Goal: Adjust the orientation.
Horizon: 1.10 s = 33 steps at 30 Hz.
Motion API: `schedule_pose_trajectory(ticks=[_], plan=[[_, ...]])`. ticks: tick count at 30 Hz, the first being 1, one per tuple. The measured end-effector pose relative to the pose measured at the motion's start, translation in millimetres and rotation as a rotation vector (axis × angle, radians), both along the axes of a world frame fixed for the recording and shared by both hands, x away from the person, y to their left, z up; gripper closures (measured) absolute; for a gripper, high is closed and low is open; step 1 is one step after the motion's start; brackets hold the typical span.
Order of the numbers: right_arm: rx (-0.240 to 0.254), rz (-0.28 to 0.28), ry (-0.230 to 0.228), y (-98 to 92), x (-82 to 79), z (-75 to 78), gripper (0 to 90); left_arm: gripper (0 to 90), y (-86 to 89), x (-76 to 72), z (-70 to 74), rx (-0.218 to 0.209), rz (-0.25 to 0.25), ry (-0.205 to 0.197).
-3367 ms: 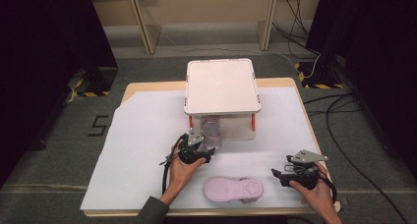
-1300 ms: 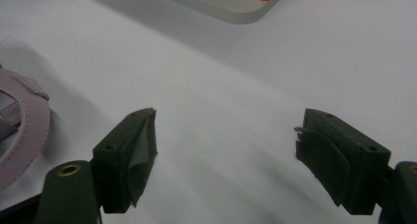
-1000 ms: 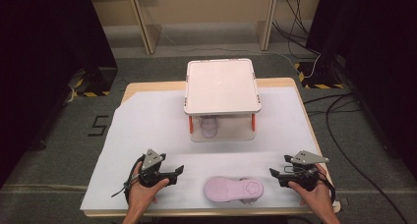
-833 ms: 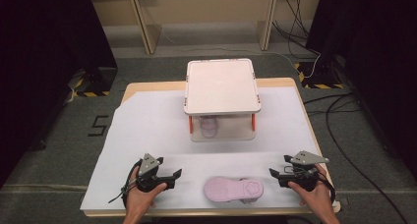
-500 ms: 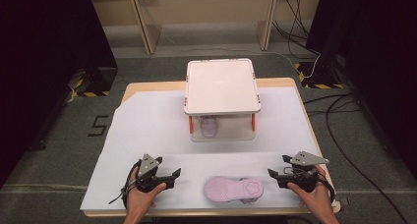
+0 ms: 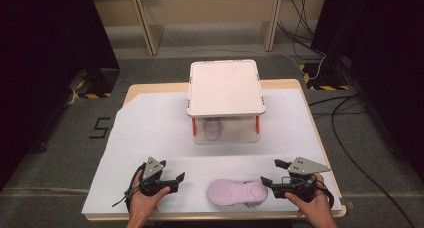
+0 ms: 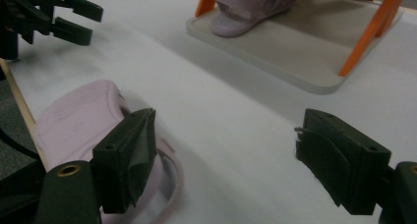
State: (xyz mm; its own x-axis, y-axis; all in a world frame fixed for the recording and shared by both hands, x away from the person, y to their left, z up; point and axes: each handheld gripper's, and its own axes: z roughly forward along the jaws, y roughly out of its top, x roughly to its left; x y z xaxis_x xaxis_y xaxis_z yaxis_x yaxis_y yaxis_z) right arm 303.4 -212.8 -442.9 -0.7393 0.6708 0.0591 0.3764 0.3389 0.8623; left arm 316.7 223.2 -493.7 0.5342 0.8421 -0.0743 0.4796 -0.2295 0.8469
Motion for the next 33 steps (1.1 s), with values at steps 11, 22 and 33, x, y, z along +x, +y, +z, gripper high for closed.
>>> schedule_pose_trajectory(ticks=[11,22,33], plan=[[0.0,0.124,0.011,30.2,-16.5,3.1,21.0,15.2,2.5,0.8,-0.2,0.006,0.012,0.01],[-0.046,0.198,0.007,50.8,-24.4,-6.7,20.7,15.2,3.3,1.2,-0.1,0.005,0.013,0.014],[-0.103,0.234,-0.029,61.1,-30.8,-10.6,19.0,15.3,1.8,1.5,-2.0,0.0,0.007,0.029]])
